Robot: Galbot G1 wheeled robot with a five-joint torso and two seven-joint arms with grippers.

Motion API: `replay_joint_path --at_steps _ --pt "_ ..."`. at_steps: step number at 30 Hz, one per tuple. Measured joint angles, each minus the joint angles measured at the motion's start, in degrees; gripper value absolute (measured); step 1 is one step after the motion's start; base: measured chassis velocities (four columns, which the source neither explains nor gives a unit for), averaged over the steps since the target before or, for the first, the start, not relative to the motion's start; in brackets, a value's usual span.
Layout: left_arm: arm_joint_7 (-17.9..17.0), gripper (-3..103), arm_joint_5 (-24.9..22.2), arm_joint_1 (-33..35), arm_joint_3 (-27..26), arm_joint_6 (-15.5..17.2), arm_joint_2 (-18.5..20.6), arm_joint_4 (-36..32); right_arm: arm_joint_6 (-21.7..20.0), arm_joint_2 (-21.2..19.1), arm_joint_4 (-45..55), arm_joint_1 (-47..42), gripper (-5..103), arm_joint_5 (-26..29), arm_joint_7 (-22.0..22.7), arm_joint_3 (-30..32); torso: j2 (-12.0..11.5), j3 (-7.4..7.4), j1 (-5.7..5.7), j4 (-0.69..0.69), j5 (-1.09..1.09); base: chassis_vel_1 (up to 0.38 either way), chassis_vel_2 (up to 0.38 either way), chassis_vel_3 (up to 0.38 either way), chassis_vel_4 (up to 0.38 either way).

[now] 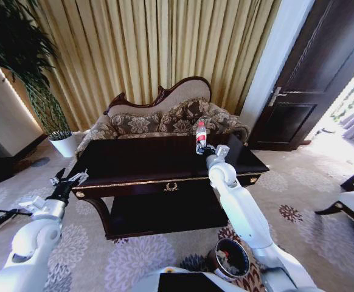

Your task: Move to the front of the table and place the trash on the table into the trash bin.

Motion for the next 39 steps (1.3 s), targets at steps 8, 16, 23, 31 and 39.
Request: replay_joint_path --at_steps 8,16,23,31,39 --pt "0.00 100 -0.26 0.02 -0.10 -0.12 0.74 0.08 0.09 -0.72 0.52 -1.18 32 -1.01 0.00 0.10 0.00 0.00 0.01 -0.01 0.00 0.000 0.000 0.000 0.000" --pt "0.01 100 -0.27 -0.32 0.42 -0.14 0.92 0.19 0.06 -1.09 0.77 -1.55 32 -1.06 -0.20 0.15 0.00 0.00 0.00 -0.01 0.00 0.000 0.000 0.000 0.000" --pt "0.01 100 -0.27 -0.19 0.43 -0.14 1.00 0.03 0.01 -1.12 0.77 -1.54 32 -1.06 -0.30 0.12 0.00 0.00 0.00 -0.01 0.00 0.000 0.000 0.000 0.000" --pt "0.01 100 -0.40 -0.02 0.20 -0.14 1.33 -0.40 -0.04 -1.13 0.75 -1.47 32 -1.06 -0.39 0.06 0.00 0.00 0.00 -0.01 0.00 0.000 0.000 0.000 0.000" --pt "0.01 100 -0.43 -0.09 0.23 -0.09 1.46 -0.52 0.66 -1.44 1.01 -2.16 32 -1.67 -1.75 -0.22 0.00 0.00 0.01 0.00 -0.02 0.000 0.000 0.000 0.000"
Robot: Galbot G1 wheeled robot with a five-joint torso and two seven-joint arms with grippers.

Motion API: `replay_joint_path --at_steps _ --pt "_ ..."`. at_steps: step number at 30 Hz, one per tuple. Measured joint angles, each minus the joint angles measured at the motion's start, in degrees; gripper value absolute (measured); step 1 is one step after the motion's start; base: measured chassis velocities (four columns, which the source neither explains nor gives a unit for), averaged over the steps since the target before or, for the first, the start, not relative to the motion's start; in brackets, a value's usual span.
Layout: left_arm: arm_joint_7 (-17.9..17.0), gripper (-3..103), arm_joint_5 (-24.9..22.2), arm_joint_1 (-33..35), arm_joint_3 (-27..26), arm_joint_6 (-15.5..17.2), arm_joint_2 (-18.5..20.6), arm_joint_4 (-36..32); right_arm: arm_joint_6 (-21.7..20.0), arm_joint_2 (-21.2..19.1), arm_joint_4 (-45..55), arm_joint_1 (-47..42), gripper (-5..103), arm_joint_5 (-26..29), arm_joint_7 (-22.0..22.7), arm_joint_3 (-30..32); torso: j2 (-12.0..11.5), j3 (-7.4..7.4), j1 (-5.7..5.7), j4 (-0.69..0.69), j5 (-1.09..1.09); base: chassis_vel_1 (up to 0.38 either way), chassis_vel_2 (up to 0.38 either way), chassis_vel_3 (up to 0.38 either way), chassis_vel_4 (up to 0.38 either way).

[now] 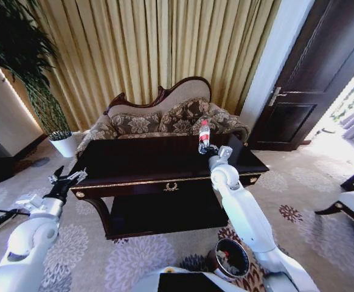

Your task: Move to the front of the table and place the trash on the table into the trash bin.

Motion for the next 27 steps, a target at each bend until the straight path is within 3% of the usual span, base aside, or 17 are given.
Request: replay_joint_path --at_steps 27 --pt "0.03 100 -0.04 -0.11 0.09 0.04 0.38 0.21 3.72 0.05 -0.46 -1.40 32 -0.85 -3.37 0.01 0.00 0.00 0.00 -0.01 0.02 0.000 0.000 0.000 0.000"
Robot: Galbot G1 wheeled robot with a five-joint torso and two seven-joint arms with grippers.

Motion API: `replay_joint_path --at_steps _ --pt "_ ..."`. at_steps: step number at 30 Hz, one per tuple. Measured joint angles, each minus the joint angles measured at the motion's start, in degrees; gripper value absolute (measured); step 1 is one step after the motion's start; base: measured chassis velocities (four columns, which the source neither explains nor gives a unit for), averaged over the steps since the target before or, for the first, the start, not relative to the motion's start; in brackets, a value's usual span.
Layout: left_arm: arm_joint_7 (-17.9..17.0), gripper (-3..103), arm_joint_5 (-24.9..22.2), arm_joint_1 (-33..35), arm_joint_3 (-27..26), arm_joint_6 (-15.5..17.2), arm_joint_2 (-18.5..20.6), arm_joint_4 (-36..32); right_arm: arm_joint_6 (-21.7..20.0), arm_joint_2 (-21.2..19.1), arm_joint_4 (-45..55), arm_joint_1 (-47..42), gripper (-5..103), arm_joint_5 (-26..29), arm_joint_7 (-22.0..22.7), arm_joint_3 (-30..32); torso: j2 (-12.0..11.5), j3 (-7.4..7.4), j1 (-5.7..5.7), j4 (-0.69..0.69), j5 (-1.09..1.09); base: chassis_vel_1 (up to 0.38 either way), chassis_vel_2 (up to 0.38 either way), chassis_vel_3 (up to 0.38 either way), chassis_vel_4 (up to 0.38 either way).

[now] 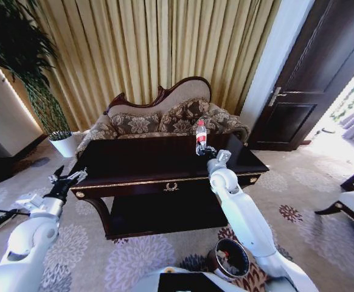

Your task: Move to the front of the table and place the trash on the table into the trash bin.

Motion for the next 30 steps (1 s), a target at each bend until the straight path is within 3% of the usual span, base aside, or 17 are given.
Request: replay_joint_path --at_steps 30 --pt "-0.07 100 -0.26 -0.02 0.05 0.15 0.28 -0.52 0.65 -0.27 0.29 -0.73 32 -0.95 -0.69 0.54 0.00 0.00 0.00 0.00 0.00 0.054 -0.059 -0.052 0.051"
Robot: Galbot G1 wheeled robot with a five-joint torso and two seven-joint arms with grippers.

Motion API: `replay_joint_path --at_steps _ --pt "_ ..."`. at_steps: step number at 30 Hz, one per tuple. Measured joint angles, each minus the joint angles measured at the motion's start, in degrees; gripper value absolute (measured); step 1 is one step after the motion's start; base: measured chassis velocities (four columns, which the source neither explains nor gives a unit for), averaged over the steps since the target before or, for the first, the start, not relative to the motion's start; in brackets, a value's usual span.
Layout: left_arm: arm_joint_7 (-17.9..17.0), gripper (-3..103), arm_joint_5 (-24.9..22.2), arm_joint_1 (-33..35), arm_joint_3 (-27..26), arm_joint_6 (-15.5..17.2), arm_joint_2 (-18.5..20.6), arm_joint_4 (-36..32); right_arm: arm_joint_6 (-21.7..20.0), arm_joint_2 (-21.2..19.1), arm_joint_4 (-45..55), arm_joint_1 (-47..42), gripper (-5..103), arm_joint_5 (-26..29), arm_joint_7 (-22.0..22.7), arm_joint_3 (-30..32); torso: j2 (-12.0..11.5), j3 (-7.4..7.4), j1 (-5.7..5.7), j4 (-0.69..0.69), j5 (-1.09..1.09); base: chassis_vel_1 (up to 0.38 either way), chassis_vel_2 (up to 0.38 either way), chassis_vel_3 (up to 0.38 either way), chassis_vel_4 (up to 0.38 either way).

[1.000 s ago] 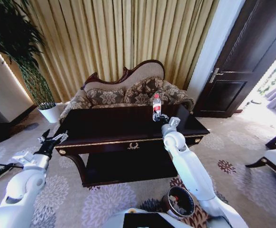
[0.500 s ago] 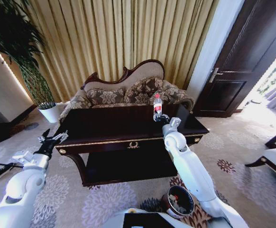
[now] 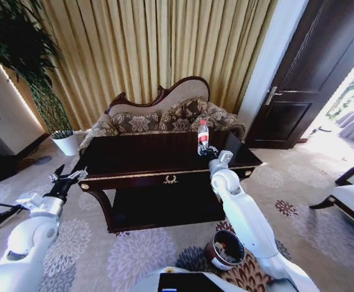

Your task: Move to the front of the table and place the trash on the table into the trash bin.

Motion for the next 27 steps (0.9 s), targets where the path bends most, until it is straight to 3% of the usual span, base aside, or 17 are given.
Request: replay_joint_path --at_steps 27 --pt "-0.08 100 -0.38 0.07 -0.16 0.00 -0.02 -0.28 0.25 0.05 -0.07 -0.47 32 -0.02 -0.91 0.64 0.00 0.00 0.00 -0.01 0.00 0.082 -0.081 -0.084 0.076"
